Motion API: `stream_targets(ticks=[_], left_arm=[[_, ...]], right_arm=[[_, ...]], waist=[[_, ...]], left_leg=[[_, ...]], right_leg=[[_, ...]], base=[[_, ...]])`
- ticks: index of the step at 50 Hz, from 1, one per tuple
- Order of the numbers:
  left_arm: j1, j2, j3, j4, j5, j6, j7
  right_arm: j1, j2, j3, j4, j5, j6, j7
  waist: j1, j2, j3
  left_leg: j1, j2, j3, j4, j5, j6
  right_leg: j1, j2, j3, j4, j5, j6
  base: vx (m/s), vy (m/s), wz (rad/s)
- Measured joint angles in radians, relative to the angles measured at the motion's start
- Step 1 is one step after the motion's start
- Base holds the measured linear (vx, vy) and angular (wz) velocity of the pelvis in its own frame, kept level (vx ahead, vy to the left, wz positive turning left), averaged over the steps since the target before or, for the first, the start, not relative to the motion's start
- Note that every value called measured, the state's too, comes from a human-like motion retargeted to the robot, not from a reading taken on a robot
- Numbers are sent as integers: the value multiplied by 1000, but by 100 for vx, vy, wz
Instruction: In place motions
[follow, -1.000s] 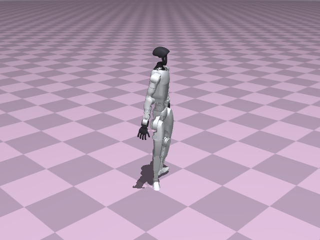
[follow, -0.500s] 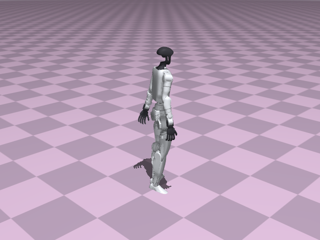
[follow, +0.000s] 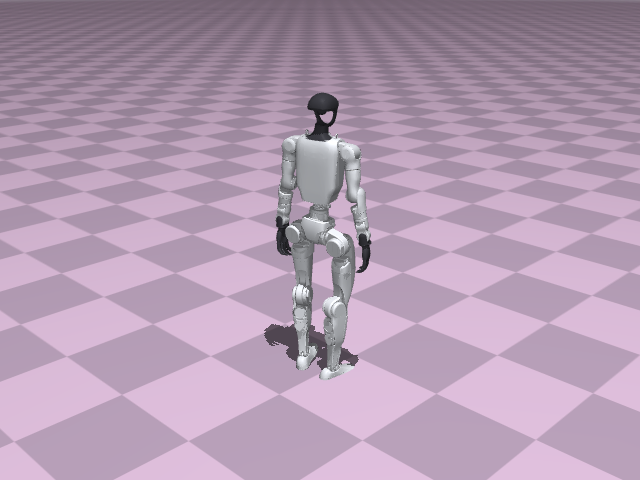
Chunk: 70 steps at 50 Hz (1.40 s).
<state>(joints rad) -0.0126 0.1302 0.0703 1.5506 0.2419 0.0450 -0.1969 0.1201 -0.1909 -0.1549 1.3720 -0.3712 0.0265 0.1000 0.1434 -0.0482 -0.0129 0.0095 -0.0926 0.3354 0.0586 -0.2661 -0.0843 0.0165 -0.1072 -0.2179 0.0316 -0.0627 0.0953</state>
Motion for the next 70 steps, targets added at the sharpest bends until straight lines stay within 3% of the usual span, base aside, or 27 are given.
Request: stream_targets(ticks=[6, 12, 17, 19, 22, 26, 30, 35, 54, 70], left_arm=[[87, 11, 80, 105, 48, 62, 42], [147, 7, 114, 69, 42, 60, 28], [144, 4, 103, 4, 34, 68, 18], [139, -2, 87, -23, 39, 72, 35], [135, -8, 61, -58, 52, 64, 62], [143, -5, 43, -86, 88, 55, 54], [171, -13, 44, -74, 100, 54, 42], [173, -27, 94, -45, 98, 59, 10], [47, -19, -34, -67, 98, 48, -8], [106, -8, 47, 52, 87, 74, 49]], right_arm=[[-36, 2, 25, -94, 52, -1, 10], [-37, 0, 28, -119, 80, 0, 33], [-22, -3, 11, -50, 59, 14, 20], [-9, -7, -3, -6, 47, 24, 24], [8, -13, -14, 55, 38, 39, 17], [21, -20, -8, 111, 40, 46, -20], [51, -24, -17, 131, 44, 47, -42], [53, -15, -14, 154, 88, 50, -57], [15, 10, 59, 93, 16, 29, -36], [-37, 11, 98, -4, 30, -10, -11]], waist=[[-43, 22, 1], [-44, 32, 15], [-67, 8, 21], [-51, 5, 17], [-37, -4, 18], [-28, 6, 37], [-41, 30, 2], [-83, 50, -9], [57, 18, -19], [30, 9, -27]], left_leg=[[12, 24, -15, -3, 14, -2], [-13, 43, -37, 9, 32, -6], [-65, 51, -54, 73, 27, -76], [-74, 88, 27, 98, 40, -101], [-62, 146, 147, 139, 107, -88], [-43, 140, 39, 115, 134, -110], [19, 137, 131, 28, 68, -79], [58, 127, 160, -39, 61, -54], [-26, 36, 35, -40, 19, -18], [-3, 27, 39, -51, -11, -10]], right_leg=[[39, 29, -26, -30, 6, -18], [43, 45, -64, -35, -4, -24], [45, 21, -155, -50, -16, -11], [36, 17, -175, -51, -14, -12], [31, 4, -198, -50, -10, -13], [59, 14, -190, -54, -5, -19], [68, 29, -184, -45, -8, -18], [95, 23, -193, -45, -3, -7], [129, -65, -383, -68, 14, 35], [136, -62, -383, -75, 33, 27]], base=[[-1, -9, 16], [-11, -12, 31], [-14, -6, 93], [-9, 3, 55], [-3, 7, 37], [8, 12, -18], [20, 23, -19], [12, 23, 3], [-4, 23, 45], [2, -1, -4]])
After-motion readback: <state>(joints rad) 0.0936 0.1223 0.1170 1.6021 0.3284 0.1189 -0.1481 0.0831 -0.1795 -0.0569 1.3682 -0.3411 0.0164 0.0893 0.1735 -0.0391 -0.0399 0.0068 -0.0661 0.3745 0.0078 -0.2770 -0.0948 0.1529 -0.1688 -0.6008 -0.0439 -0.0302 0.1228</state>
